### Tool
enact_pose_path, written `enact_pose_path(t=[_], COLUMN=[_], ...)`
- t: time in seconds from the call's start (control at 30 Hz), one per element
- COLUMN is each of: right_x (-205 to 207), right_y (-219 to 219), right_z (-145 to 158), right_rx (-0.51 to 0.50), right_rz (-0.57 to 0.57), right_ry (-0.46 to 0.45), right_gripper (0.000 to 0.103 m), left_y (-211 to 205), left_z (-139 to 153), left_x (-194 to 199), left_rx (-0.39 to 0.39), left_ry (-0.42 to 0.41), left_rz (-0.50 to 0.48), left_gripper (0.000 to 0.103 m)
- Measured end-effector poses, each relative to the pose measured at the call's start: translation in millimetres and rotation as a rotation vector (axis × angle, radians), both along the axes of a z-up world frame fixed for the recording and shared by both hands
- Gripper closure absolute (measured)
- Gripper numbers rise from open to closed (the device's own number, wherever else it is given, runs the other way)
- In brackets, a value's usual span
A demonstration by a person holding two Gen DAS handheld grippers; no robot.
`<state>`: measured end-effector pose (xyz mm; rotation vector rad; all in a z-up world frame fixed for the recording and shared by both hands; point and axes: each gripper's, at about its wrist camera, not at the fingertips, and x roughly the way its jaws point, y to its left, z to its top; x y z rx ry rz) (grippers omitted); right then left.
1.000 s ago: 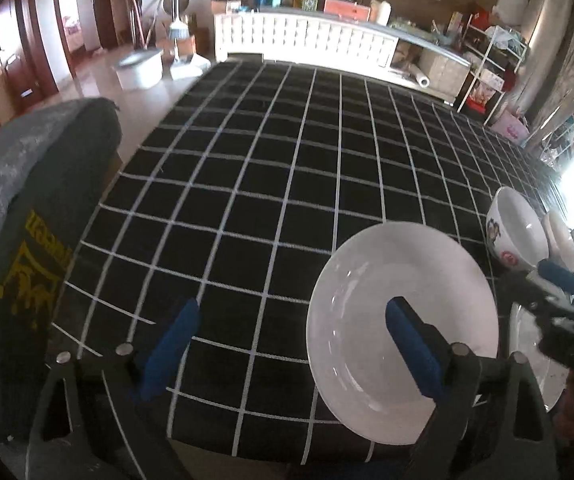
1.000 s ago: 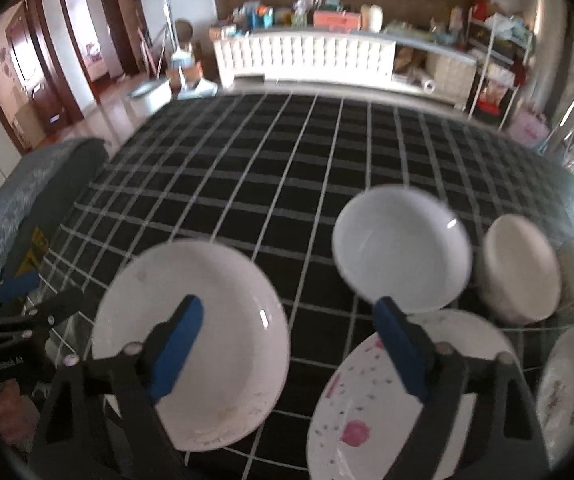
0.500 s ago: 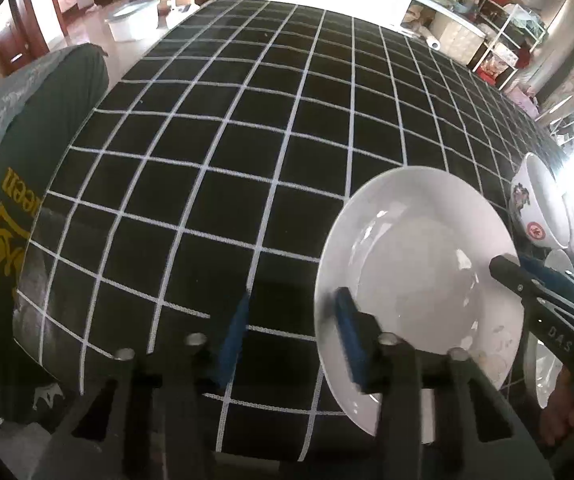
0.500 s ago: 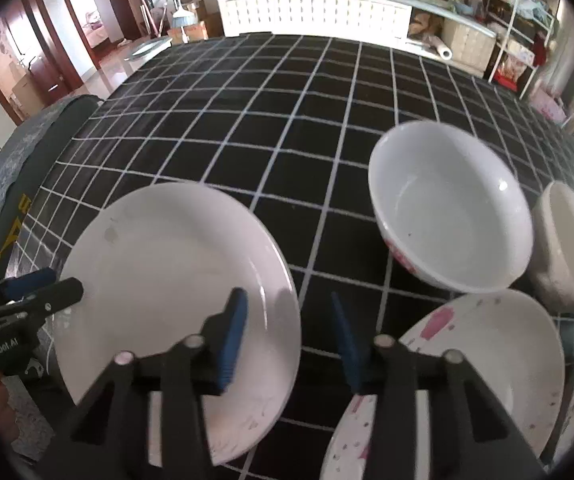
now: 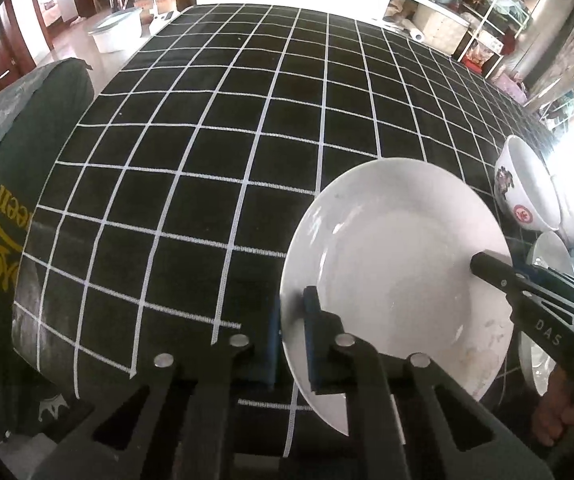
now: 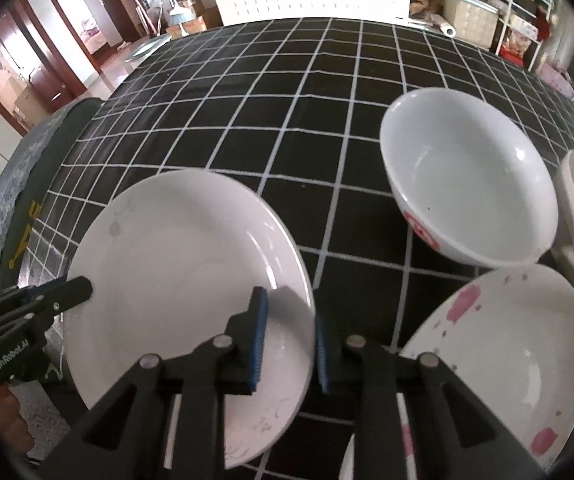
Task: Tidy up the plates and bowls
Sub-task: 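Move both tools down toward the rim of the pink-flowered plate, then close the left tool on the pink-flowered plate rim while the right tool grips it too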
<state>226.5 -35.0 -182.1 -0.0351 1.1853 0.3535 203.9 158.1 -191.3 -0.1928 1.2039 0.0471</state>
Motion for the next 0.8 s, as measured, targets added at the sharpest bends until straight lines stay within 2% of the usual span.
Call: enact_pose_path(t=[0.17,0.43,0.6,0.67,0.8], right_x=[-7.4,-8.7,-14.6,-17.4,-28.9], right_y=[0.8,5.3,-4.0,-12.3,-35.5], right_z=[4.2,-5.6,15.6,25.0,47.1], right_rx=[0.008,0.006,0.024,0.036,0.061], right_rz=[0.004,-0.002,-0.008,-0.018,-0.054], right_ry=[0.011,0.043,-0.005,-0.021,-0.061], right_gripper=[0.077,0.078,0.079,0.079,0.079], left_y=[7.6,8.4,17.1,20.7,16.3], left_z=[1.8,2.7,16.2,26.8,53.1], left_x=[-12.0,-16.1,-24.4,-30.2,-42.4], left_rx=[-0.014,-0.006,0.008,0.027,0.016], left_ry=[0.006,0.012,-0.008,-0.018,-0.067], left_rz=[0.021,0.024,0.067,0.091,0.097], left_gripper=[0.093,0.094,0.093,0.093,0.093])
